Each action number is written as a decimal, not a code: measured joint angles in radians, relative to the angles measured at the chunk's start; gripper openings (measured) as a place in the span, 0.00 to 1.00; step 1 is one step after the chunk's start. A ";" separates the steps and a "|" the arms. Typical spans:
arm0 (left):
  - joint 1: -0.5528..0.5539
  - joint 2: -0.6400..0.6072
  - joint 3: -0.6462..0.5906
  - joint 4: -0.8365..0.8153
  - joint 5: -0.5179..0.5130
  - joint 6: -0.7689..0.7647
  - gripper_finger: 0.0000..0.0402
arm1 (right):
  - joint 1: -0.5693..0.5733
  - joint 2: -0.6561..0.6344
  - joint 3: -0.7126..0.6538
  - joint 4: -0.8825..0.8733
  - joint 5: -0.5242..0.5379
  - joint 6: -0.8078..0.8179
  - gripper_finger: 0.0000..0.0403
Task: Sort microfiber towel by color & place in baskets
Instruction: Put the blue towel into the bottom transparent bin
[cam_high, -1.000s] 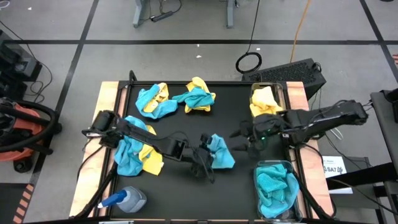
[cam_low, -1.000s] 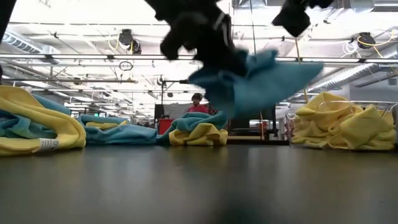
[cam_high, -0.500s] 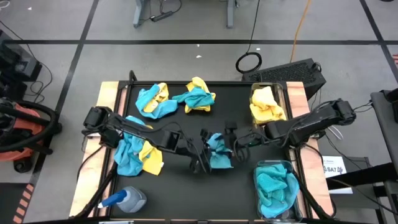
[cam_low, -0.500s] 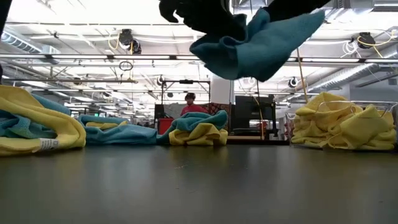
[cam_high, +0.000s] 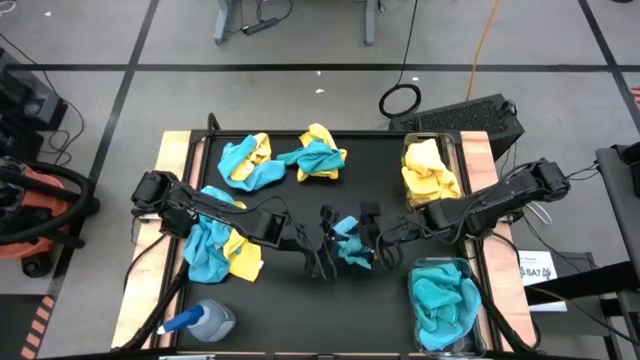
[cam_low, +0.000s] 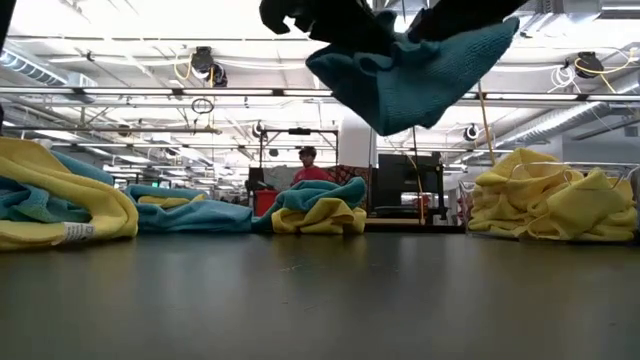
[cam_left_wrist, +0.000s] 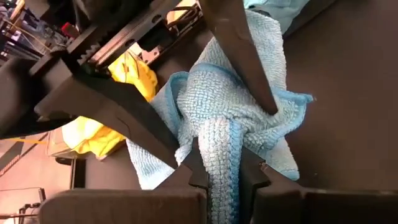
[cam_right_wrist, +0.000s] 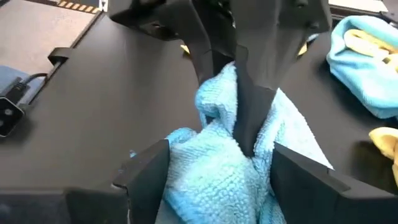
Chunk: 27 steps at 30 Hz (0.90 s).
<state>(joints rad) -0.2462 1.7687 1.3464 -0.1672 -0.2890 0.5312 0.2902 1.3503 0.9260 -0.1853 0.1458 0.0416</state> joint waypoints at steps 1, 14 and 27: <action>0.001 0.000 0.000 0.003 -0.001 0.000 0.06 | 0.002 0.001 0.000 -0.005 0.016 0.001 0.63; -0.011 -0.006 0.000 0.054 -0.006 0.003 0.06 | 0.003 0.032 0.000 -0.006 0.119 -0.001 0.60; -0.014 -0.006 0.000 0.071 0.010 -0.001 0.38 | 0.002 0.035 0.000 -0.028 0.147 -0.009 0.09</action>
<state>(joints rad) -0.2603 1.7622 1.3468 -0.0963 -0.2795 0.5301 0.2924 1.3857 0.9257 -0.2135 0.2927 0.0330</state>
